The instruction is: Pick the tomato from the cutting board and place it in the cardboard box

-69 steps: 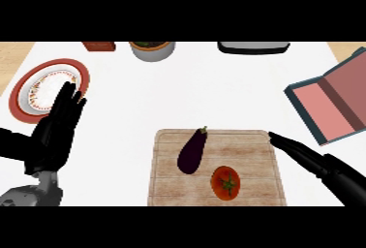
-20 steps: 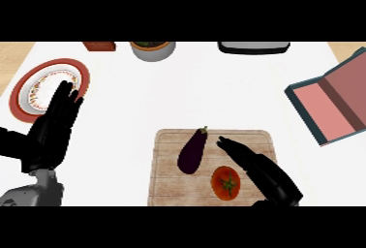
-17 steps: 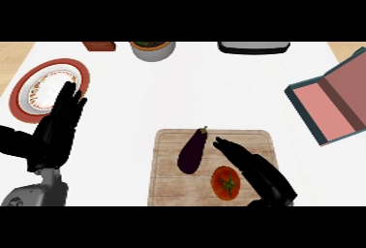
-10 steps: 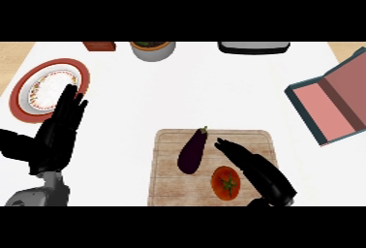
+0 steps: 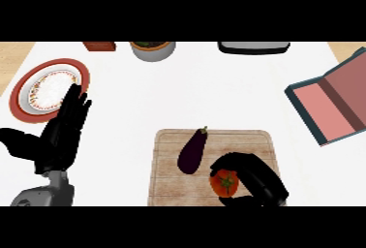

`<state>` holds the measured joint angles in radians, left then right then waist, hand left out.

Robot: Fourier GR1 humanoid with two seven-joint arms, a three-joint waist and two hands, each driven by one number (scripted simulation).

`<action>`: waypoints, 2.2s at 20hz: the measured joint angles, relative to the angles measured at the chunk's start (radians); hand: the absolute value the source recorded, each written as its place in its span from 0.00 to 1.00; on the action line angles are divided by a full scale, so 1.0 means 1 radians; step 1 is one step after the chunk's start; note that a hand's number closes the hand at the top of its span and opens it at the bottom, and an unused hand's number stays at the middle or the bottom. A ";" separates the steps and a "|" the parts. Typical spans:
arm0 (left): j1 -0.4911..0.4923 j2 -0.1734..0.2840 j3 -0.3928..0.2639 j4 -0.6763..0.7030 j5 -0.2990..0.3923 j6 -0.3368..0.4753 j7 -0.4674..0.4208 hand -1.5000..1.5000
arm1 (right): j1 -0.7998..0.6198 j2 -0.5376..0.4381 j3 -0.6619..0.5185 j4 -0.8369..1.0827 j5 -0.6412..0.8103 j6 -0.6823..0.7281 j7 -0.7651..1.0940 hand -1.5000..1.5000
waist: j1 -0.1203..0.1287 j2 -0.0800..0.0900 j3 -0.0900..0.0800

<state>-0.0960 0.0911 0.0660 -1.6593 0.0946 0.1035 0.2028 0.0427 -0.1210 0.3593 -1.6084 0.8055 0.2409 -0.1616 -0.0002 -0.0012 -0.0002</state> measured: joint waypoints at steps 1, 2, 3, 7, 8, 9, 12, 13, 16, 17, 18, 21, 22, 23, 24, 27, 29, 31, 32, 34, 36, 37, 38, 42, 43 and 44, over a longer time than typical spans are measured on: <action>0.000 0.002 0.001 -0.005 0.002 -0.004 0.007 0.50 | -0.004 0.000 0.006 -0.001 0.015 -0.010 -0.004 1.00 | 0.000 0.000 0.000; -0.012 0.005 0.006 0.009 0.003 -0.005 0.007 0.50 | -0.004 -0.007 0.003 -0.015 0.019 -0.011 -0.008 1.00 | 0.000 0.000 0.000; -0.013 0.004 0.008 0.014 0.006 -0.009 0.001 0.50 | 0.007 -0.010 0.011 -0.032 0.030 -0.016 -0.009 1.00 | -0.001 0.000 0.000; -0.001 0.008 0.011 0.001 0.008 -0.018 0.003 0.50 | -0.024 0.013 0.016 0.006 0.085 -0.060 0.010 1.00 | 0.001 -0.001 -0.001; 0.001 0.010 0.015 0.006 0.011 -0.022 -0.006 0.50 | -0.038 0.030 0.029 0.020 0.122 -0.072 0.049 1.00 | 0.002 -0.001 -0.001; -0.011 0.016 0.022 0.007 0.017 -0.023 0.006 0.50 | -0.047 0.043 0.045 0.023 0.162 -0.076 0.096 1.00 | 0.002 -0.001 -0.002; -0.015 0.013 0.011 0.004 0.004 -0.017 0.012 0.50 | -0.114 0.082 0.102 0.054 0.272 -0.062 0.279 1.00 | 0.009 -0.001 -0.002; -0.010 0.016 0.015 -0.001 0.010 -0.023 0.009 0.50 | -0.139 0.090 0.123 0.066 0.295 -0.070 0.332 1.00 | 0.011 0.000 -0.002; -0.004 0.019 0.024 0.016 0.017 -0.034 -0.010 0.50 | -0.203 0.106 0.167 0.082 0.344 -0.088 0.436 1.00 | 0.008 0.000 -0.001; -0.006 0.017 0.022 0.008 0.014 -0.029 -0.002 0.50 | -0.217 0.109 0.185 0.071 0.359 -0.090 0.465 1.00 | 0.007 0.000 -0.001; -0.006 0.016 0.019 0.001 0.013 -0.025 0.008 0.50 | -0.226 0.112 0.206 0.060 0.370 -0.096 0.491 1.00 | 0.007 0.000 0.000; -0.040 0.018 0.023 -0.001 0.006 -0.007 0.042 0.50 | -0.268 0.115 0.230 -0.005 0.390 -0.047 0.537 1.00 | 0.003 0.000 0.000; -0.027 0.021 0.027 -0.012 0.009 -0.011 0.043 0.50 | -0.273 0.116 0.240 -0.025 0.407 -0.034 0.546 1.00 | 0.003 0.000 0.000; -0.024 0.025 0.035 -0.008 0.018 -0.018 0.037 0.50 | -0.276 0.117 0.258 -0.062 0.417 -0.006 0.564 1.00 | 0.002 0.000 0.000; -0.028 0.022 0.034 0.000 0.017 -0.018 0.031 0.50 | -0.282 0.118 0.279 -0.100 0.421 0.021 0.588 1.00 | 0.001 -0.001 0.000; -0.014 0.021 0.032 -0.014 0.021 -0.023 0.035 0.50 | -0.306 0.120 0.298 -0.205 0.405 0.057 0.659 1.00 | 0.001 -0.001 0.000; -0.016 0.022 0.034 -0.012 0.020 -0.024 0.035 0.50 | -0.326 0.120 0.290 -0.273 0.374 0.032 0.725 1.00 | 0.000 -0.002 0.000; -0.012 0.015 0.026 -0.009 0.010 -0.018 0.026 0.50 | -0.347 0.120 0.269 -0.327 0.370 0.009 0.789 1.00 | -0.001 -0.002 0.000; -0.008 0.012 0.023 -0.014 0.010 -0.018 0.027 0.50 | -0.358 0.120 0.261 -0.340 0.373 -0.006 0.821 1.00 | 0.000 -0.002 0.000; -0.003 0.003 0.014 -0.013 0.001 -0.013 0.020 0.50 | -0.400 0.121 0.199 -0.360 0.373 -0.019 0.854 1.00 | 0.001 -0.001 0.000; -0.006 0.003 0.015 -0.012 0.001 -0.010 0.022 0.50 | -0.443 0.121 0.139 -0.375 0.380 -0.018 0.889 1.00 | 0.001 -0.001 0.000; 0.001 0.001 0.012 -0.023 -0.001 -0.009 0.027 0.50 | -0.454 0.121 0.117 -0.390 0.385 -0.015 0.908 1.00 | 0.001 -0.001 0.000; 0.009 0.001 0.012 -0.021 0.000 -0.013 0.019 0.50 | -0.465 0.117 0.086 -0.396 0.387 -0.016 0.911 1.00 | 0.001 -0.001 0.000; -0.010 -0.001 0.008 -0.021 -0.006 -0.005 0.036 0.50 | -0.522 0.092 -0.069 -0.404 0.348 0.014 0.912 1.00 | 0.000 0.000 0.000; -0.014 0.003 0.010 -0.019 -0.007 -0.006 0.038 0.50 | -0.535 0.075 -0.116 -0.407 0.325 0.034 0.904 1.00 | 0.000 0.001 0.000; -0.011 0.009 0.019 -0.018 0.001 -0.013 0.034 0.50 | -0.537 0.064 -0.149 -0.393 0.313 0.031 0.891 1.00 | 0.000 0.001 0.000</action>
<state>-0.1068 0.0997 0.0849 -1.6768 0.0953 0.0906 0.2366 -0.4941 -0.0569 0.2105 -2.0018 1.1181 0.2722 0.7295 0.0002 -0.0005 -0.0002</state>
